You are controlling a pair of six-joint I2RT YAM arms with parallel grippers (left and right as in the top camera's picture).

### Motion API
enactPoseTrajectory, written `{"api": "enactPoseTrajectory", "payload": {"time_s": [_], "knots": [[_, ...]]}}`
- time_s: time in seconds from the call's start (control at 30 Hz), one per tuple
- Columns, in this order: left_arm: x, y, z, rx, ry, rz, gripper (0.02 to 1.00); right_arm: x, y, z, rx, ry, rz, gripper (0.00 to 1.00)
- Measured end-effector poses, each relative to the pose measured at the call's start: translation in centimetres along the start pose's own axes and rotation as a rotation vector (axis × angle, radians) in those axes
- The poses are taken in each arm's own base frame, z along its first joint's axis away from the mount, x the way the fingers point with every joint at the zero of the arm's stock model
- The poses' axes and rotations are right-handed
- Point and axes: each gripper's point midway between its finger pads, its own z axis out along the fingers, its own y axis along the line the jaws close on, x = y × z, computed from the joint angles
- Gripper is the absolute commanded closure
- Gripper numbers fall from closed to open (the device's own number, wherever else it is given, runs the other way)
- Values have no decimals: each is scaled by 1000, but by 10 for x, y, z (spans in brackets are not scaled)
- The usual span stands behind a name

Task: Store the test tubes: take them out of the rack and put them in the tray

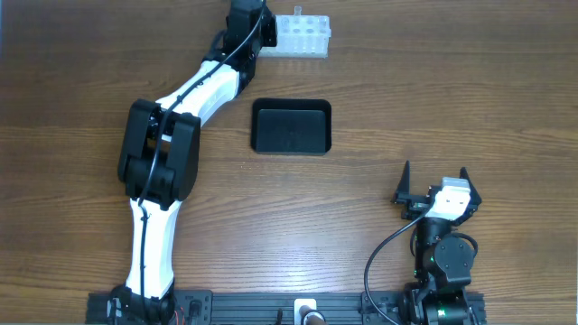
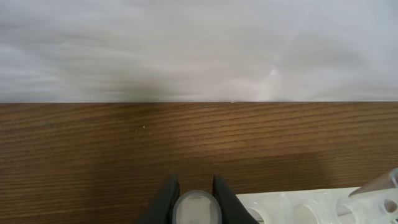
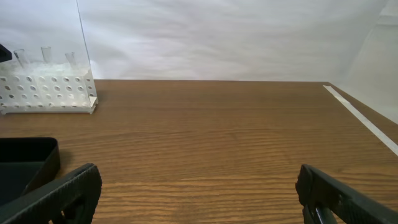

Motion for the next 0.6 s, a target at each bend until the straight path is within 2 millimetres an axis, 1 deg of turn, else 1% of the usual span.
{"api": "enactPoseTrajectory", "payload": {"time_s": [0.27,0.37,0.47,0.5,0.57,0.6], "knots": [[0,0,0,0,0,1,890,0,0,0,0,0,0,9],[-5,0,-3,1,-6,10,893,0,0,0,0,0,1,9],[-23,-2,-14,5,-28,24,895,0,0,0,0,0,0,7],[-34,-3,-21,8,-41,30,895,0,0,0,0,0,0,9],[-61,-5,-38,14,-82,37,899,0,0,0,0,0,0,9],[-78,-7,-51,19,-107,41,904,0,0,0,0,0,0,9]]}}
